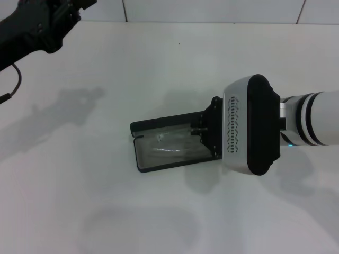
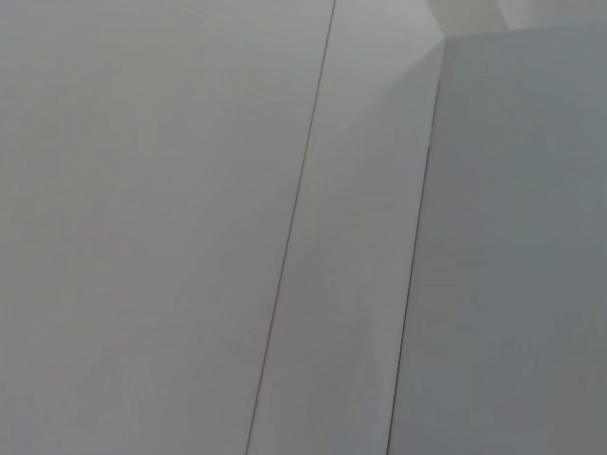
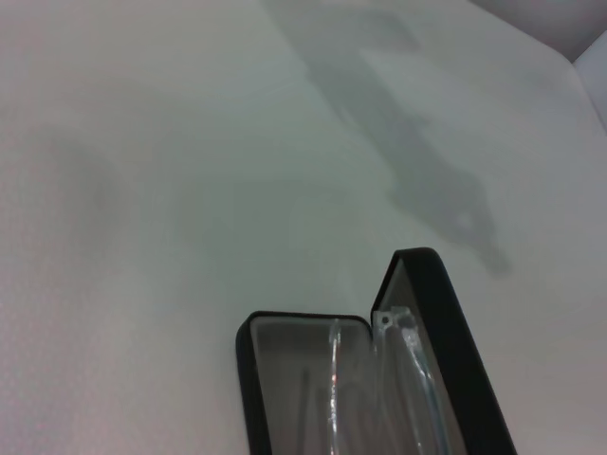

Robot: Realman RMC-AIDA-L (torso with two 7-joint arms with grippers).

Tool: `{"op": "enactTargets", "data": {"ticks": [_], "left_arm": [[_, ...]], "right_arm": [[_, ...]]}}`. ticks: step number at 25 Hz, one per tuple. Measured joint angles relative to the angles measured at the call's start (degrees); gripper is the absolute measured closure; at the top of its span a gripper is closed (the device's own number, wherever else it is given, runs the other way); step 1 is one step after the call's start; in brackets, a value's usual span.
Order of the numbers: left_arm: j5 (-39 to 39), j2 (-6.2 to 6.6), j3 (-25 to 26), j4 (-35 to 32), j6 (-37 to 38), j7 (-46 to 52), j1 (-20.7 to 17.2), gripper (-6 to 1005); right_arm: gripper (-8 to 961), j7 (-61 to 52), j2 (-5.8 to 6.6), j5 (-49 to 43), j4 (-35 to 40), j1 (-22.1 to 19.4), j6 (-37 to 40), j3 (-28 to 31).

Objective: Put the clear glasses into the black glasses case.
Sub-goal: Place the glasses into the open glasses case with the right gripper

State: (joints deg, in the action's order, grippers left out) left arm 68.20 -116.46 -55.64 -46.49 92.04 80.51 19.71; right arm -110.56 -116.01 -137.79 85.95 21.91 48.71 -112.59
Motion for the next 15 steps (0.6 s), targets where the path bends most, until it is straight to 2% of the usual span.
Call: {"op": "enactTargets", "data": {"ticks": [15], "left_arm": [[0.0, 0.01, 0.0, 0.0, 0.1, 0.0, 0.0, 950]], "right_arm": [[892, -0.2, 0.07, -0.1, -0.4, 1.1, -0.1, -0.8]]}}
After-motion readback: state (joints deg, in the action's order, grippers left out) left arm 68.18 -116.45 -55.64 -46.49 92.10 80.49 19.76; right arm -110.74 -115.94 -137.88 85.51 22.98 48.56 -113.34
